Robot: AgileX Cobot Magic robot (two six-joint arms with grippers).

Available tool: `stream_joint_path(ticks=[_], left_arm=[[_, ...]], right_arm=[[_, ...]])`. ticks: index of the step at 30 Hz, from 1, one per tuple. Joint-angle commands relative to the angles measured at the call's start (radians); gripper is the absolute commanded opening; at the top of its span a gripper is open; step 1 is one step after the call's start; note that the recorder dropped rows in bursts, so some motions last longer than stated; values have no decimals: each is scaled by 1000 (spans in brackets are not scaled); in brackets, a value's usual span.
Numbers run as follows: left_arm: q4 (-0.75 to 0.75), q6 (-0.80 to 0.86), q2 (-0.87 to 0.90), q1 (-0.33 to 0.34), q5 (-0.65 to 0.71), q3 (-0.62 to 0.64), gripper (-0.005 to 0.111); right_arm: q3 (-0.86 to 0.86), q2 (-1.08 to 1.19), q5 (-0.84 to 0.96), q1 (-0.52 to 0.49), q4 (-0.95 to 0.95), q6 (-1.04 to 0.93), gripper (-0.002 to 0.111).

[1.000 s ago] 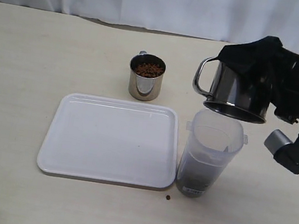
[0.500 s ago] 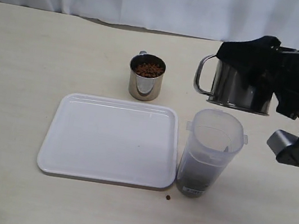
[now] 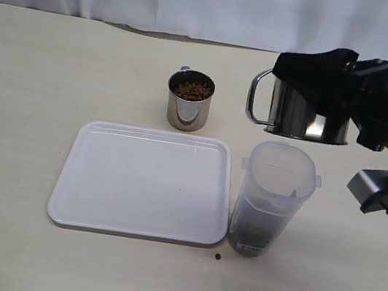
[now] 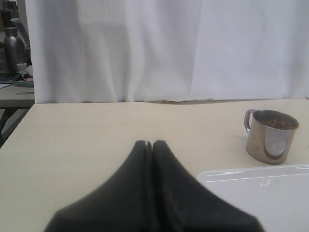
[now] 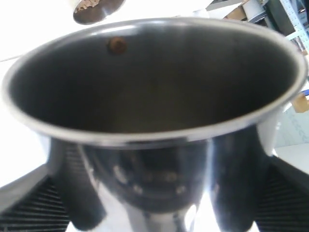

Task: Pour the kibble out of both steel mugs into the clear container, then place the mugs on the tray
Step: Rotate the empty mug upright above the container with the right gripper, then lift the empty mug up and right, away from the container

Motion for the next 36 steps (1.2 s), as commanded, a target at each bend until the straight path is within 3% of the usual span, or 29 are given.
stream_joint_path(ticks=[1, 32, 36], left_arm=[[0, 3, -4, 4, -16, 3, 0], [-2, 3, -4, 4, -16, 3, 0], [-2, 3, -4, 4, -16, 3, 0]], right_arm=[[-6, -5, -21, 3, 15, -47, 5], [57, -5, -68, 3, 74, -202, 5], [57, -5, -70, 3, 217, -162, 5]])
